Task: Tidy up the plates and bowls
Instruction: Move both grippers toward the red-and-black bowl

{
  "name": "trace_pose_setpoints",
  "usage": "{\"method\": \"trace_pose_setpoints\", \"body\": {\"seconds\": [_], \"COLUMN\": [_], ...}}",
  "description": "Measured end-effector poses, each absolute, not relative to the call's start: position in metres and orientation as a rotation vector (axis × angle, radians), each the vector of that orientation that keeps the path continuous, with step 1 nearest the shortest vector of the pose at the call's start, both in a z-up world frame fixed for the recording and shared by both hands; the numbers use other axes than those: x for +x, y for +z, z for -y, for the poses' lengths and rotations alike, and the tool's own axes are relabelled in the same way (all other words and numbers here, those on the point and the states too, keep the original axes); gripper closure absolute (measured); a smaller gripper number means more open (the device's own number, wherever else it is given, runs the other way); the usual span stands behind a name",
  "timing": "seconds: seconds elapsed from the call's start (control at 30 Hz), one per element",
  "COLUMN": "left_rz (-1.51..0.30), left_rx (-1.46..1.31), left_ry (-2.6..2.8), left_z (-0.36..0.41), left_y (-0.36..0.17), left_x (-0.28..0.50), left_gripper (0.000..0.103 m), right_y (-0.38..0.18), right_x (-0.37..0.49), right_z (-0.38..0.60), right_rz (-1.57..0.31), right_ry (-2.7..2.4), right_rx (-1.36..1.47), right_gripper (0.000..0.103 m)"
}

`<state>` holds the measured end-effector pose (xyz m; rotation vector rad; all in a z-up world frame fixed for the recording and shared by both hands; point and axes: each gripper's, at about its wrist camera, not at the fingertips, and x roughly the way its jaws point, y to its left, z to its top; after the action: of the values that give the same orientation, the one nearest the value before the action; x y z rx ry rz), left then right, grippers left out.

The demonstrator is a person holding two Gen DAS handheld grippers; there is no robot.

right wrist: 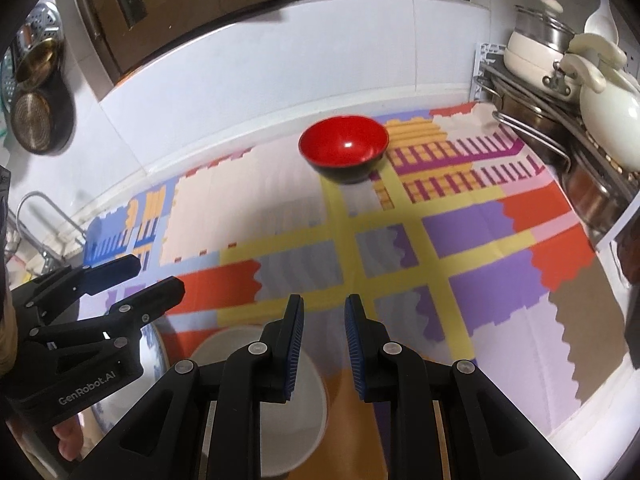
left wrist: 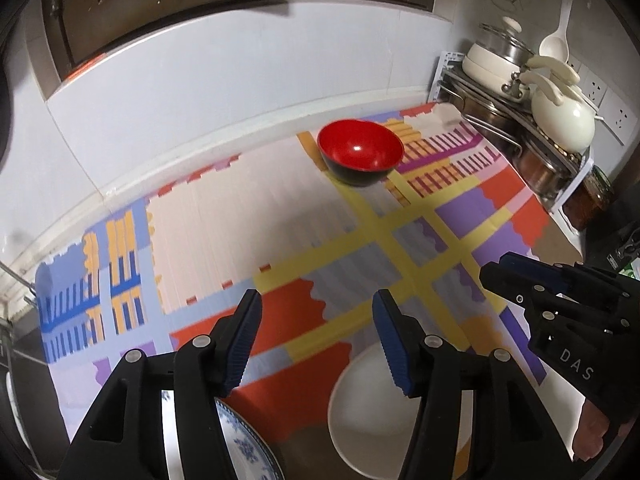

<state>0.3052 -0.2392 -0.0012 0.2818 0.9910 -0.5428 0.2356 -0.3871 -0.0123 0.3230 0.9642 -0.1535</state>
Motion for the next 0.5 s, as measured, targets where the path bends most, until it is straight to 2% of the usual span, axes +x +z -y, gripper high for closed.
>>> {"method": "trace_pose_setpoints", "body": {"seconds": [0.5], "left_rz": [-0.94], "left_rx": [0.303], "left_ry": [-0.524], "left_z": [0.261], "left_y": [0.011], "left_x": [0.359], "left_gripper": [0.046], "right_y": [0.002], "right_x": [0.285], "right_z": [0.408], "right_rz": [-0.914], "right_ry": [-0.174], "right_rx": [0.31], "right_gripper": [0.08]}}
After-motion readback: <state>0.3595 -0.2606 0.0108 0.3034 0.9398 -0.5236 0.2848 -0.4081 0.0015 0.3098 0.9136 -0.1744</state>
